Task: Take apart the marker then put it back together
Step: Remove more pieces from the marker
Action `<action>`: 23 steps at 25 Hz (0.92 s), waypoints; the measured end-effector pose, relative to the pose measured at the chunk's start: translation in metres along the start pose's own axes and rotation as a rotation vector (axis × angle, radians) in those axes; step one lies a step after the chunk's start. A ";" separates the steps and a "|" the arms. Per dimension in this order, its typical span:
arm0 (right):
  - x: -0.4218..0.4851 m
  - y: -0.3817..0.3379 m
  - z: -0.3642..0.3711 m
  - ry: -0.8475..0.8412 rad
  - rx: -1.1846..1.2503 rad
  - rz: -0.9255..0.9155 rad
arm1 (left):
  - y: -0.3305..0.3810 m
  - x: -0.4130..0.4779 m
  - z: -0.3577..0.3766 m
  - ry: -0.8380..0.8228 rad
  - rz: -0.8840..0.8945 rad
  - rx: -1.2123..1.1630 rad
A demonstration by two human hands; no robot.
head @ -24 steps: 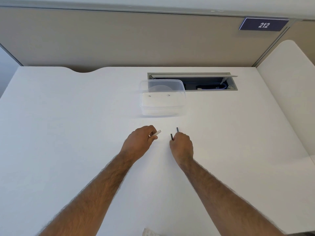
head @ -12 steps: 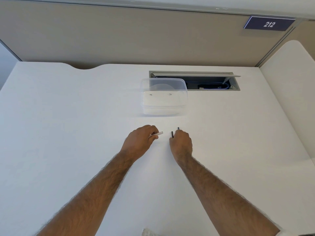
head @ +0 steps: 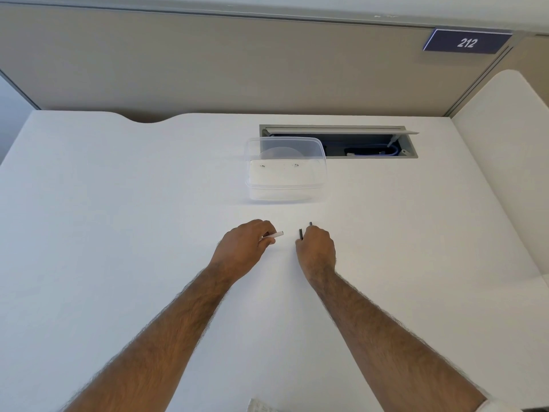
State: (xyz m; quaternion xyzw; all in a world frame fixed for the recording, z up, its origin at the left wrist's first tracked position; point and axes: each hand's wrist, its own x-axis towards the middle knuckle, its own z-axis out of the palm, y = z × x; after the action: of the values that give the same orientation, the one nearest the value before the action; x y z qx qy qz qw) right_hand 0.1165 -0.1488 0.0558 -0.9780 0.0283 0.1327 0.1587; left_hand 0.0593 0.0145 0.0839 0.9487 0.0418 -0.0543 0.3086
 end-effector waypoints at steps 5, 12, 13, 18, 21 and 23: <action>0.000 0.000 -0.001 -0.012 -0.012 -0.013 | -0.001 -0.001 0.000 0.003 0.007 0.007; -0.002 0.004 -0.001 -0.006 0.025 -0.039 | -0.002 -0.001 -0.001 0.025 0.015 0.012; -0.003 0.005 -0.002 0.008 0.071 -0.063 | -0.002 -0.001 -0.001 0.029 0.017 0.013; -0.016 0.000 -0.016 -0.111 0.496 -0.289 | -0.006 0.000 0.000 0.042 0.000 0.001; -0.019 -0.005 -0.017 -0.189 0.568 -0.321 | -0.004 -0.001 0.000 0.022 0.014 0.008; -0.018 -0.009 -0.018 -0.178 0.616 -0.290 | -0.004 -0.002 0.000 0.026 0.027 0.014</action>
State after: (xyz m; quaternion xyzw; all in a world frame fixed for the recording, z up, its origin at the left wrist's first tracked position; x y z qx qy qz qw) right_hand 0.1041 -0.1459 0.0796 -0.8626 -0.0861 0.1787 0.4654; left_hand 0.0570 0.0173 0.0817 0.9520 0.0325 -0.0381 0.3021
